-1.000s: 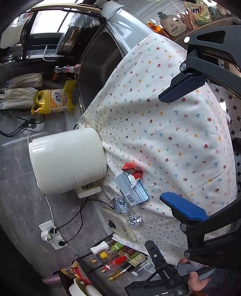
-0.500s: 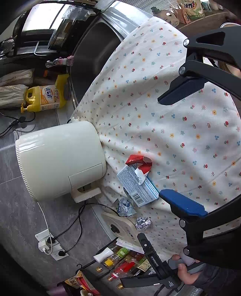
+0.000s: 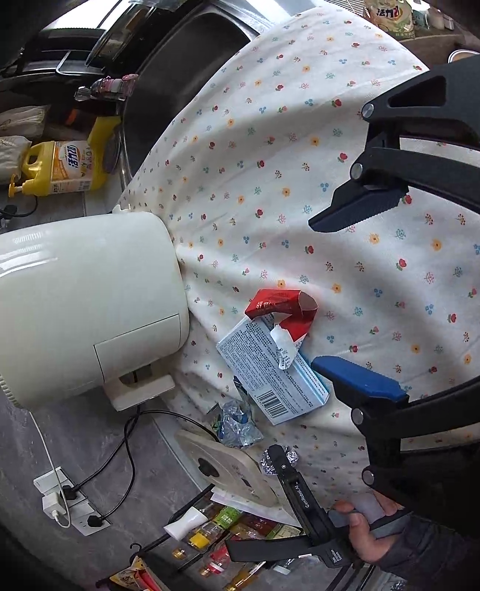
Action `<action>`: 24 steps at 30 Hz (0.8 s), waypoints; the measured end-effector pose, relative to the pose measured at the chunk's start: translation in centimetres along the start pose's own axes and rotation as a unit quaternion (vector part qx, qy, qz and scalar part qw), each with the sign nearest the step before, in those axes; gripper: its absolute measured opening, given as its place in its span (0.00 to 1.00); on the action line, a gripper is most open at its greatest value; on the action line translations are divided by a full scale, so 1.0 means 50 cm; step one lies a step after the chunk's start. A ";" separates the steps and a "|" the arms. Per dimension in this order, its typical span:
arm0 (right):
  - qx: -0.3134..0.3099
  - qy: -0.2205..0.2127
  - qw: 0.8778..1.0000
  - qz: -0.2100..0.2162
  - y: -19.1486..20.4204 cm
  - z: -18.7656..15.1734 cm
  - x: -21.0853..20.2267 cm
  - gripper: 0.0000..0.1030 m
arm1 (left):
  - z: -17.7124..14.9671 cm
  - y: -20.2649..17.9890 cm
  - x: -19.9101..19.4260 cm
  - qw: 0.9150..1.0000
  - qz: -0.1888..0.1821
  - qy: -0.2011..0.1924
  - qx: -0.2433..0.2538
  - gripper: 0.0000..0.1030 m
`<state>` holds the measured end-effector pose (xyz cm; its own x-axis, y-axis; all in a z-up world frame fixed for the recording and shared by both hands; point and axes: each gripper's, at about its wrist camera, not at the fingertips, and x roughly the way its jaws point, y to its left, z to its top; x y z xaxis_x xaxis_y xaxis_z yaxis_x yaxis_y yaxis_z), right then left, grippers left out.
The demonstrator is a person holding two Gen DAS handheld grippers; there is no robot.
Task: Collect trash
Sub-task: 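Grasp the foil ball with the left tool while the right tool grasps the red-and-white wrapper, then carry foil ball and wrapper to the bucket and open both tools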
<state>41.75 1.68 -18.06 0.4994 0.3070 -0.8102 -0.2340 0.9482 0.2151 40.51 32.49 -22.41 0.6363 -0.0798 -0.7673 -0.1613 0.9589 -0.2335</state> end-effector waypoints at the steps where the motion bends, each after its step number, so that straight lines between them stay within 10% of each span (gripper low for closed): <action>1: 0.001 0.010 1.000 0.001 0.000 0.004 0.012 0.54 | -0.002 0.001 -0.004 1.000 -0.002 -0.003 0.000 0.47; 8: -0.012 0.031 0.999 -0.004 0.002 0.034 0.076 0.46 | -0.021 0.023 -0.045 0.999 0.004 -0.025 -0.022 0.47; 12: -0.008 0.055 0.998 0.023 -0.001 0.044 0.107 0.14 | -0.034 0.025 -0.070 0.999 0.008 -0.032 -0.027 0.47; 24: -0.007 0.024 0.999 0.044 -0.034 -0.014 -0.002 0.10 | -0.092 -0.058 -0.138 0.998 0.006 -0.052 -0.019 0.47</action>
<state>41.53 -0.03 -18.72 0.4357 0.3837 -0.8142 -0.2868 0.9166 0.2785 33.12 29.01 -19.16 0.7083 -0.0389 -0.7048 -0.1965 0.9481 -0.2498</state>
